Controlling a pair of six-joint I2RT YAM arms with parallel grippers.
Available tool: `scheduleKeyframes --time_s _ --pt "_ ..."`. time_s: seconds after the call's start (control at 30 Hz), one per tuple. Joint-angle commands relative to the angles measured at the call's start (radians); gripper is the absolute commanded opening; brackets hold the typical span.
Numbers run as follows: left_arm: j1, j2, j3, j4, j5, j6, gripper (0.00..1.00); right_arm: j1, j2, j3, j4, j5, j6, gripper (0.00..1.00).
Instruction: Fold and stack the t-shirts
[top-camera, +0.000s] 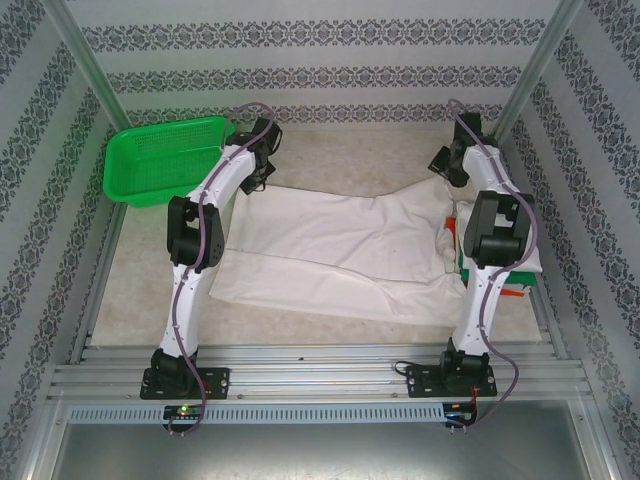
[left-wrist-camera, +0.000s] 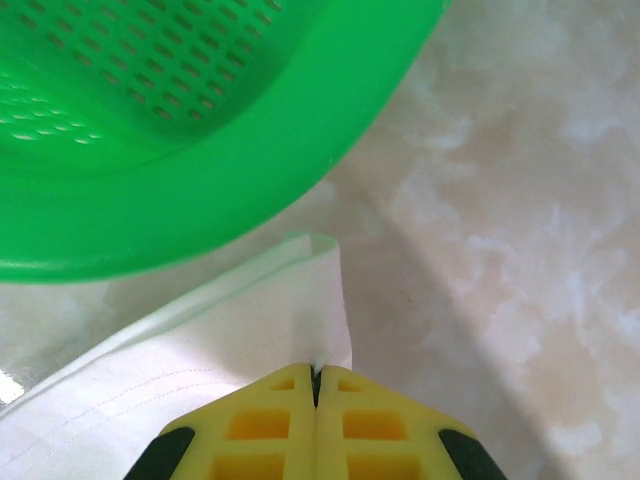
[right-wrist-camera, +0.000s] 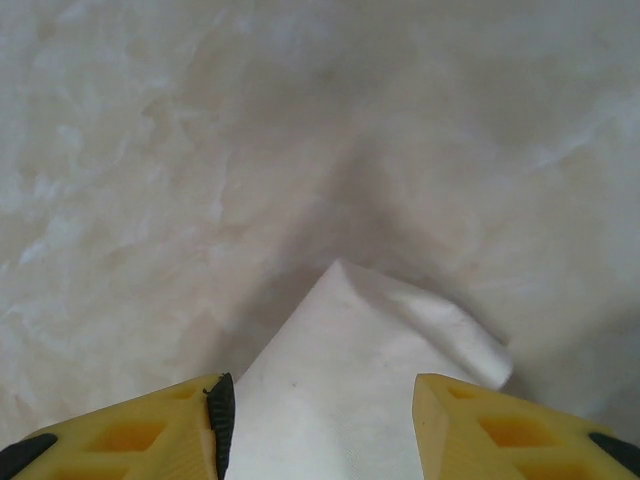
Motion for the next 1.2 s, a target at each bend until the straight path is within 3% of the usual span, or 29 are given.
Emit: scheduleKeyframes --time_s 0.0,0.13,0.23,0.4,0.83,1.07,1.17 --pt "-0.004 -0.022 -0.005 0.024 -0.005 0.024 0.0 0.001 0.063 0.083 -0.105 -0.058 -0.048 0.51" --pt "-0.005 -0.024 -0.007 0.025 0.001 0.025 0.0 0.001 0.11 0.136 -0.143 -0.046 -0.051 0.48" --pt "-0.004 -0.026 -0.01 0.026 0.003 0.026 0.0 -0.004 0.132 0.161 -0.157 -0.045 -0.052 0.41" --pt "-0.002 -0.026 -0.011 0.029 0.007 0.027 0.0 -0.009 0.135 0.202 -0.176 -0.041 -0.068 0.01" --pt "0.038 -0.089 -0.078 0.072 0.0 0.022 0.0 0.005 0.132 0.374 -0.187 -0.174 -0.14 0.0" --pt "0.06 -0.125 -0.1 0.108 0.007 0.025 0.0 0.02 0.171 0.544 -0.26 -0.206 -0.177 0.0" --pt "0.063 -0.139 -0.096 0.102 0.007 0.031 0.0 0.029 0.137 0.541 -0.277 -0.204 -0.194 0.0"
